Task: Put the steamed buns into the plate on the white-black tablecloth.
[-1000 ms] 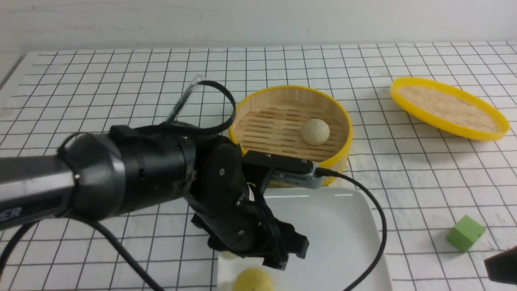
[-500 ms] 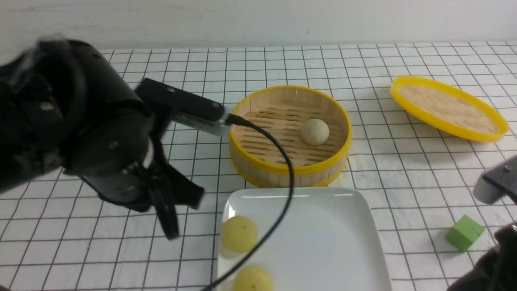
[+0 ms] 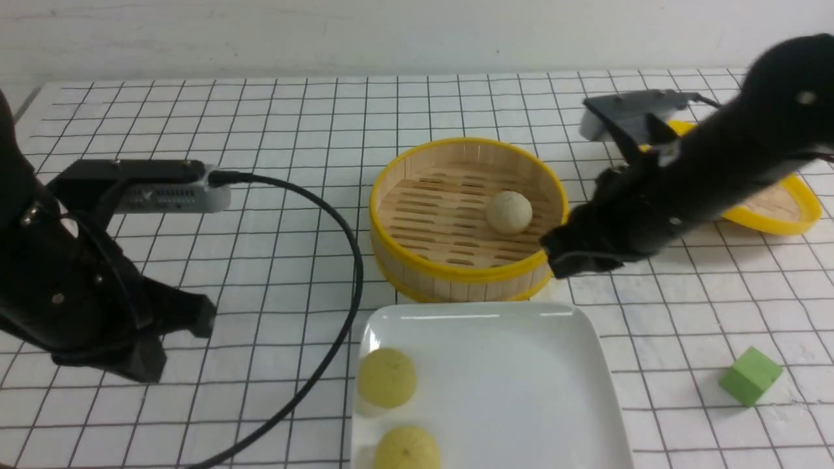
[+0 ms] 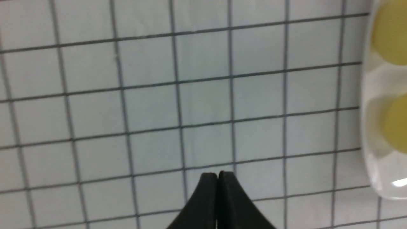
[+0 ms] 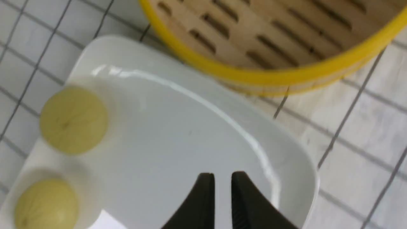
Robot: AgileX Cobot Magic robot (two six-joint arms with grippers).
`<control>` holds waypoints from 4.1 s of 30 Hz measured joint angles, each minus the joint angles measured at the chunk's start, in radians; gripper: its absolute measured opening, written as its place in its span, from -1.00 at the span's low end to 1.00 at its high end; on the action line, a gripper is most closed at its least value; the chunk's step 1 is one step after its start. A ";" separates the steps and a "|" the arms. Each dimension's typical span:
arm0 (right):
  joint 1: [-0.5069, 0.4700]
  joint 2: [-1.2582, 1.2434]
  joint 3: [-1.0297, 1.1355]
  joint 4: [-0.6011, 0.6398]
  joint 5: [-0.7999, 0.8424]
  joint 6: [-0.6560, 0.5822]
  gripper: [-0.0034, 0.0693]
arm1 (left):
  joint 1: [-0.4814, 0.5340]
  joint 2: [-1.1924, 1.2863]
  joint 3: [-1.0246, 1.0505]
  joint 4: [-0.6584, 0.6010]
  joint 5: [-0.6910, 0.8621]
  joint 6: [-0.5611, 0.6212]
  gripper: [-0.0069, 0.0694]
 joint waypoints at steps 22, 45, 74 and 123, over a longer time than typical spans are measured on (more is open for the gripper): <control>0.000 0.416 -0.377 -0.242 -0.107 -0.001 -0.78 | 0.000 0.000 0.009 -0.080 -0.079 0.007 -0.76; 0.000 -0.197 0.105 0.197 0.345 -0.190 -0.84 | 0.000 0.001 0.009 0.017 -0.064 0.007 -0.72; 0.029 -0.573 0.292 0.019 0.358 -0.163 -0.50 | 0.000 0.004 0.010 -0.007 -0.065 0.007 -0.68; 0.029 -1.380 0.721 -0.107 -0.296 0.051 -0.90 | 0.000 0.004 0.010 0.003 -0.079 -0.033 -0.58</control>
